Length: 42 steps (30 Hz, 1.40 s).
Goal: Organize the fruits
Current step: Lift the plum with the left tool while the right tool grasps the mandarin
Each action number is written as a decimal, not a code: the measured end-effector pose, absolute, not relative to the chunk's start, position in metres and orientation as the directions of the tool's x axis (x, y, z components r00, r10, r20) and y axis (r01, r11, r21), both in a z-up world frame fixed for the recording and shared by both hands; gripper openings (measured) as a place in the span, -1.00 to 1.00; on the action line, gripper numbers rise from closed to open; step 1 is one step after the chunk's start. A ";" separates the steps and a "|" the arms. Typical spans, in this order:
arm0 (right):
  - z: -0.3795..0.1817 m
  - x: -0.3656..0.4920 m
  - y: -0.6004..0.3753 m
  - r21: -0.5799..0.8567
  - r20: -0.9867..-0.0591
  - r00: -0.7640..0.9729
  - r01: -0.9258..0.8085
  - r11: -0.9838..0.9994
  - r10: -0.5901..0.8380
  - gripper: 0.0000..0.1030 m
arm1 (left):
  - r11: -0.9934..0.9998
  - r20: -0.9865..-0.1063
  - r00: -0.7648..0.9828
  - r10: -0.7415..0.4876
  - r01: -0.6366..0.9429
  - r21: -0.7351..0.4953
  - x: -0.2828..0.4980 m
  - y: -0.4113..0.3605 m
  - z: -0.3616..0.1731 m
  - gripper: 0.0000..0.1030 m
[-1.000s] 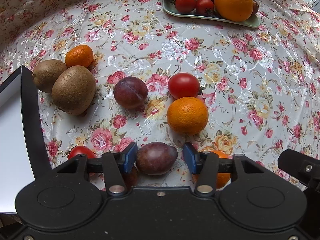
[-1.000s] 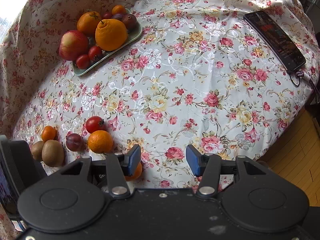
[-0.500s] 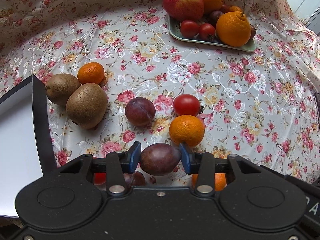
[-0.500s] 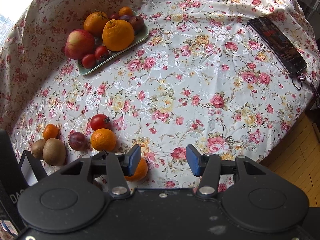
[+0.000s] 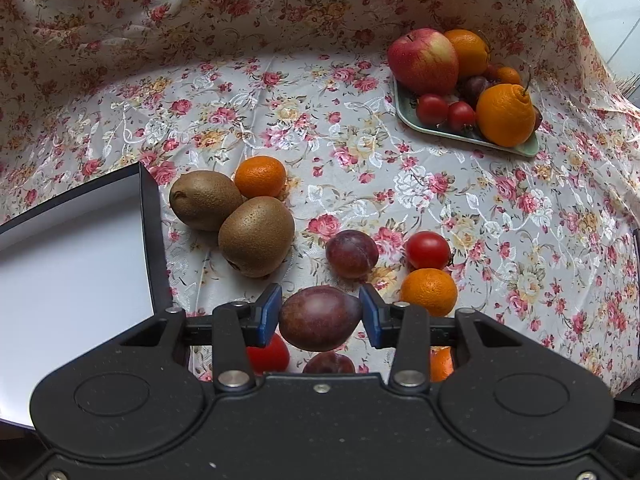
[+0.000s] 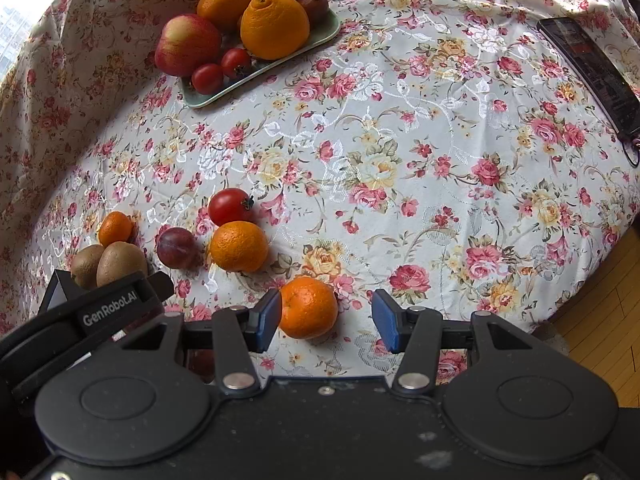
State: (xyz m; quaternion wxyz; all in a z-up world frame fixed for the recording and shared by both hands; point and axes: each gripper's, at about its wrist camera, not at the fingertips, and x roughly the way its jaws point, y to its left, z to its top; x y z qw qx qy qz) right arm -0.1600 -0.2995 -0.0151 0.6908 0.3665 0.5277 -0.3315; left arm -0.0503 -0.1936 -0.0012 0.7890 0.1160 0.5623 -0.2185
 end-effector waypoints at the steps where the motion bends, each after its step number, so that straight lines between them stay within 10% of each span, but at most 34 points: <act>1: -0.017 -0.158 -0.298 0.156 -0.973 0.221 0.844 0.514 -0.066 0.04 | 0.880 -0.937 0.272 -0.218 0.470 -0.068 -0.048 -0.190 0.000 -0.03; 42: -0.040 -0.137 -0.284 0.158 -0.970 0.233 0.821 0.549 -0.069 -0.12 | 0.931 -0.912 0.362 -0.191 0.361 -0.052 -0.014 -0.141 0.030 -0.02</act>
